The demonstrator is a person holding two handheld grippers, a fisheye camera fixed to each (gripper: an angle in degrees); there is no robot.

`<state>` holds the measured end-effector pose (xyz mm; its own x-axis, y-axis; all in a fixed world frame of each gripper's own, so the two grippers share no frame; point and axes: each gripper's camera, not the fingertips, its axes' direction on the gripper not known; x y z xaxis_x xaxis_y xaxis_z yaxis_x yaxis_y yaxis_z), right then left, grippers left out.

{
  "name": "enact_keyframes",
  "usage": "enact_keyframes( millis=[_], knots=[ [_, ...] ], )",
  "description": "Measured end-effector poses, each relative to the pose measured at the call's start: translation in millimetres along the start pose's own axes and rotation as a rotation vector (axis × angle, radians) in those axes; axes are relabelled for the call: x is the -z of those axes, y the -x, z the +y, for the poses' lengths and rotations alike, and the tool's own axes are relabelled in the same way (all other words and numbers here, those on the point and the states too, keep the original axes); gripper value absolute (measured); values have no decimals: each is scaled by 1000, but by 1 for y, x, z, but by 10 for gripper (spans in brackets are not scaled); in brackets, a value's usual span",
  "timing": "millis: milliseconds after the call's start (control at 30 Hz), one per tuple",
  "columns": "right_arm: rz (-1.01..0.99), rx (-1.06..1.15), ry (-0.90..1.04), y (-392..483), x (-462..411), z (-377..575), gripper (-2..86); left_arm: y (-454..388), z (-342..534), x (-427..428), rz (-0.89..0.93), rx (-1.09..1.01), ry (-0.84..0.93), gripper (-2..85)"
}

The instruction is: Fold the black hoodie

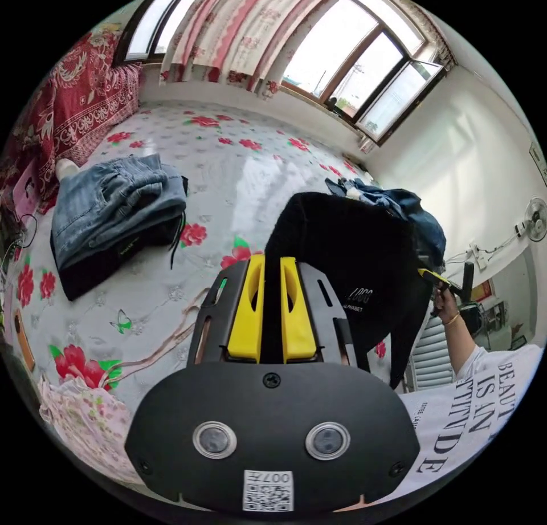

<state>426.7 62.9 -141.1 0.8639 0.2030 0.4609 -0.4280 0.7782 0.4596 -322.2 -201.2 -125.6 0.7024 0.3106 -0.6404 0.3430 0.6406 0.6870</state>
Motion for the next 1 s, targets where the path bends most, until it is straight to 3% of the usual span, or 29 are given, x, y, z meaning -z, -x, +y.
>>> enact_keyframes(
  millis=[100, 200, 333, 467, 533, 567, 667, 767, 867, 1000],
  knots=[
    [13, -100, -19, -4, -14, -45, 71, 35, -2, -7, -144, 174, -3, 51],
    [74, -69, 72, 12, -35, -48, 89, 42, 48, -12, -262, 179, -9, 48],
    [186, -15, 284, 29, -79, 28, 111, 37, 160, -45, -307, 127, 111, 61],
    [208, -110, 598, 17, -126, 140, 122, 30, 297, -90, -470, 153, 322, 73],
    [235, -148, 657, 12, -132, 176, 118, 28, 331, -103, -538, 164, 372, 78],
    [212, -175, 521, 9, -117, 185, 108, 29, 344, -112, -554, 169, 396, 80],
    [252, -155, 581, -9, -117, 180, 80, 32, 360, -151, -558, 67, 454, 77],
    [505, -165, 557, -49, -92, 147, 62, 24, 356, -172, -554, -24, 467, 49],
    [486, -372, 370, -89, -31, 114, 63, 6, 354, -195, -581, -142, 534, 25],
    [364, -319, 148, -61, 10, 110, 71, -8, 365, -209, -631, -195, 512, 12]
  ],
)
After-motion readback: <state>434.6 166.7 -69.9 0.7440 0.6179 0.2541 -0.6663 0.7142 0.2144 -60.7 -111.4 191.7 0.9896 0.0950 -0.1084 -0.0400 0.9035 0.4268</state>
